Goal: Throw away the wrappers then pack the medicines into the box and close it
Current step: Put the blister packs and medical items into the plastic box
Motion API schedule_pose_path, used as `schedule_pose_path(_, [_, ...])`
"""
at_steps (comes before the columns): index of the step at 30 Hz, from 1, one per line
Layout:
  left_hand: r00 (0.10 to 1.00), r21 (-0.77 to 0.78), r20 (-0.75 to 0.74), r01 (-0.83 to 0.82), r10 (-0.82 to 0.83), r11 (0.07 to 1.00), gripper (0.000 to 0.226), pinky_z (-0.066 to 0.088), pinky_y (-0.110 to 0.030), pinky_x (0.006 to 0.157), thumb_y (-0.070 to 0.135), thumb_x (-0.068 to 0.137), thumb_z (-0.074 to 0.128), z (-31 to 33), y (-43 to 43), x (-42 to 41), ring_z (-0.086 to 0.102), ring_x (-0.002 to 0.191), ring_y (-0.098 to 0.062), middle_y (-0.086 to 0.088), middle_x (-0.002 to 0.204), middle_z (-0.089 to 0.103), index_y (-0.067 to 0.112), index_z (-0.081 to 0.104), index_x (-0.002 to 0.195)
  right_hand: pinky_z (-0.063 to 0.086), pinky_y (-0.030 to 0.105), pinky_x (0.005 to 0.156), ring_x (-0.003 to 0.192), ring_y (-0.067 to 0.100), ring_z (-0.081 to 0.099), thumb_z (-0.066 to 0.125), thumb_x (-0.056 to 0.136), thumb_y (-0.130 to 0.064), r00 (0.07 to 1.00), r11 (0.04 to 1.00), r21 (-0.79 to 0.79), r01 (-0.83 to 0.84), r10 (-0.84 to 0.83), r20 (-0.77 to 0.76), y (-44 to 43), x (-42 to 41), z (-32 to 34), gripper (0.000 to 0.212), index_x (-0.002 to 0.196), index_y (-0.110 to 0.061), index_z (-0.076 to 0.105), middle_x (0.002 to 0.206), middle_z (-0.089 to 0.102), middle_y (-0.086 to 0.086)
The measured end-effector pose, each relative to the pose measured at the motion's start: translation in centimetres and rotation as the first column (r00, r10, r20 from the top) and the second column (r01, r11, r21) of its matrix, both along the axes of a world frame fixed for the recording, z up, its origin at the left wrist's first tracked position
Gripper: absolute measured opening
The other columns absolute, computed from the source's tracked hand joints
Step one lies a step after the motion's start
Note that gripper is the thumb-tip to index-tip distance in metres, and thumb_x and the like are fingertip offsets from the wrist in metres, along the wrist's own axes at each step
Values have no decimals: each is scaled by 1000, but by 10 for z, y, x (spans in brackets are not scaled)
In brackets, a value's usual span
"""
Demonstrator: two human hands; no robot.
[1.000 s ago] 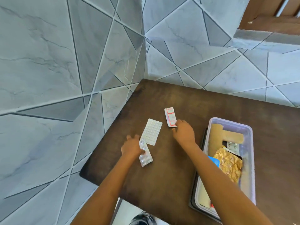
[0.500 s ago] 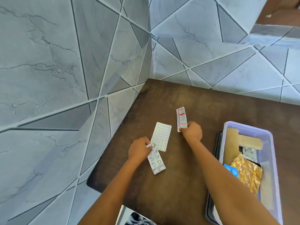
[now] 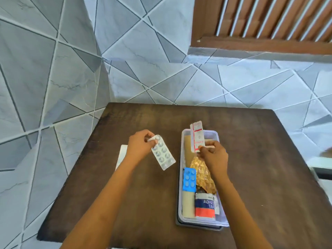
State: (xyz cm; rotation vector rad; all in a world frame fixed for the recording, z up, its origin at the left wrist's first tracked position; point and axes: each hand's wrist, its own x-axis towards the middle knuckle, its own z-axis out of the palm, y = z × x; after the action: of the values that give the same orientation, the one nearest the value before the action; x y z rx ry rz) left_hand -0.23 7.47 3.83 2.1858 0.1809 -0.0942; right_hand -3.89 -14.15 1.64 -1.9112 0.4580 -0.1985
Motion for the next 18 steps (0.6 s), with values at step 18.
schedule_pose_path(18, [993, 66, 18, 111, -113, 992, 8, 58, -49, 80, 13, 81, 67, -7, -100, -15, 68, 89, -30, -13, 91, 72, 11, 68, 88, 52, 33, 76, 97, 27, 66, 42, 93, -11, 858, 581, -665, -469, 121, -499, -53, -7, -12, 25, 102, -7, 65, 107, 69, 11])
